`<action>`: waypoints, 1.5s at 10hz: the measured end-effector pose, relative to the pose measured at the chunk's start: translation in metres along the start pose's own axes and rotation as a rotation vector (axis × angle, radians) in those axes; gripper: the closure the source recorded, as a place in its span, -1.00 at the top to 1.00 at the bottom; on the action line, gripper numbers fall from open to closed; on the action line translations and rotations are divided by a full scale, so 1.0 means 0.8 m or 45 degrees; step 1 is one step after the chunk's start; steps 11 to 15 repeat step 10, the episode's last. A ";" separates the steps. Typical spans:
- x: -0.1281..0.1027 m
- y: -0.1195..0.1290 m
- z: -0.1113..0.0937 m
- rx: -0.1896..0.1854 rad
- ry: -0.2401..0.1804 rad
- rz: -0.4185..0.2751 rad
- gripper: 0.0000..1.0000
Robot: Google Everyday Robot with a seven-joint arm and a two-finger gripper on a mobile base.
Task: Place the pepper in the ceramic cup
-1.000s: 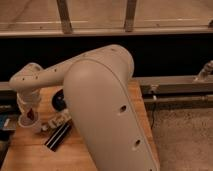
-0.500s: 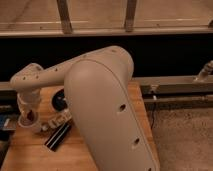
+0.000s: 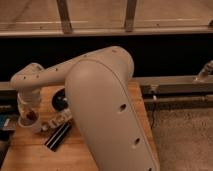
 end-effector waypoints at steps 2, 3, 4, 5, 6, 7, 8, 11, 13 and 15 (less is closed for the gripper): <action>0.000 0.000 0.000 -0.001 0.003 -0.001 0.60; 0.001 0.000 0.000 -0.002 0.003 0.000 0.60; 0.001 -0.001 -0.001 -0.003 0.002 0.002 0.60; 0.000 -0.004 -0.003 -0.005 -0.005 0.013 0.60; -0.002 -0.009 -0.008 0.001 -0.022 0.031 0.60; -0.001 -0.012 -0.008 0.005 -0.023 0.036 0.60; -0.001 -0.012 -0.008 0.005 -0.024 0.036 0.60; -0.001 -0.009 -0.007 0.003 -0.022 0.033 0.60; -0.001 -0.009 -0.007 0.003 -0.022 0.033 0.60; -0.001 -0.009 -0.007 0.003 -0.022 0.033 0.60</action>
